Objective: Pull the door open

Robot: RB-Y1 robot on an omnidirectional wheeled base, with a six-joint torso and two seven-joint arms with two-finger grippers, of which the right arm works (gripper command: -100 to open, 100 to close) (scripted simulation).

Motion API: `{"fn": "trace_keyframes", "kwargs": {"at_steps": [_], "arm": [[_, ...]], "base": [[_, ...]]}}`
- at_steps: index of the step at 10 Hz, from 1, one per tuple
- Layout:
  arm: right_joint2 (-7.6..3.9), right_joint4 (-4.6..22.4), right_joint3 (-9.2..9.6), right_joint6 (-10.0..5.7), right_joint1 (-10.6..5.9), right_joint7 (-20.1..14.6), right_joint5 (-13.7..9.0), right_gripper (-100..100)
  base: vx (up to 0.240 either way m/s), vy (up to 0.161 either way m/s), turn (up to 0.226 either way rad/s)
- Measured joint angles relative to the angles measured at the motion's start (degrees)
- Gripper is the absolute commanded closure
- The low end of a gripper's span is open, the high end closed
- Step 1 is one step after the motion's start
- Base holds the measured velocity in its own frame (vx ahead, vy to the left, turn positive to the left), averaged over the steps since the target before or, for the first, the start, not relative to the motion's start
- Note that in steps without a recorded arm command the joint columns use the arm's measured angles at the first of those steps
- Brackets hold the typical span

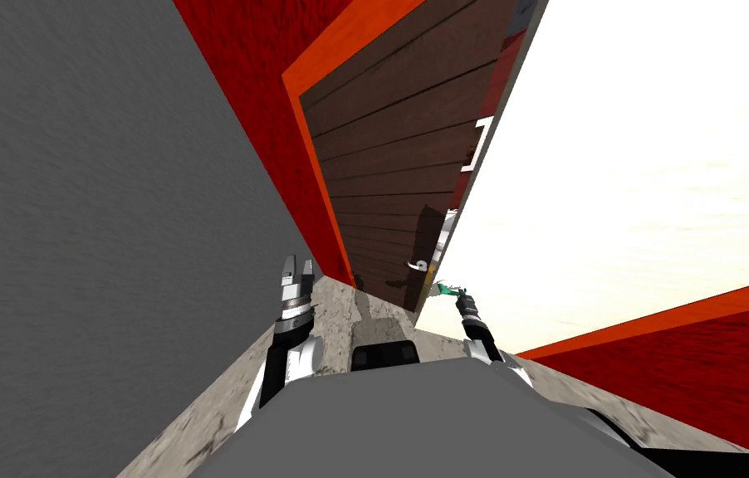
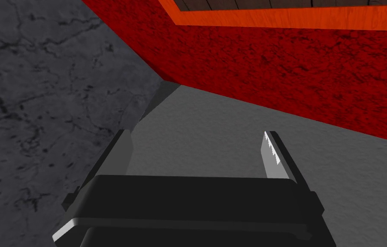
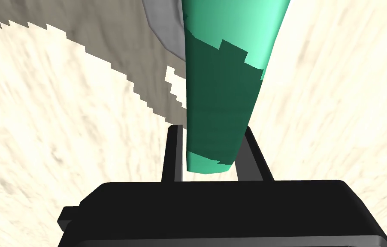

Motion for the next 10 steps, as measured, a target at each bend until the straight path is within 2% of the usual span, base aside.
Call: {"fn": "trace_keyframes", "kwargs": {"at_steps": [2,4,5,6,8,10], "arm": [[0.05,-2.16,1.84,0.38,0.71,-1.29,1.1,100],[-0.11,-2.54,3.21,0.51,0.45,-2.35,1.91,100],[-0.11,-2.55,3.28,0.54,0.55,-2.45,1.95,100],[-0.56,-2.7,3.5,0.33,0.81,-2.8,2.08,100],[-1.29,-4.81,4.24,0.46,2.12,-3.75,2.5,100],[-1.86,-3.06,5.37,-1.07,2.03,-4.92,3.1,100]], "base": [[-0.191,-0.056,0.112],[-0.091,-0.031,0.042],[-0.126,-0.019,0.094],[-0.194,-0.002,0.121],[-0.192,-0.005,0.074],[-0.215,-0.011,0.139]]}}
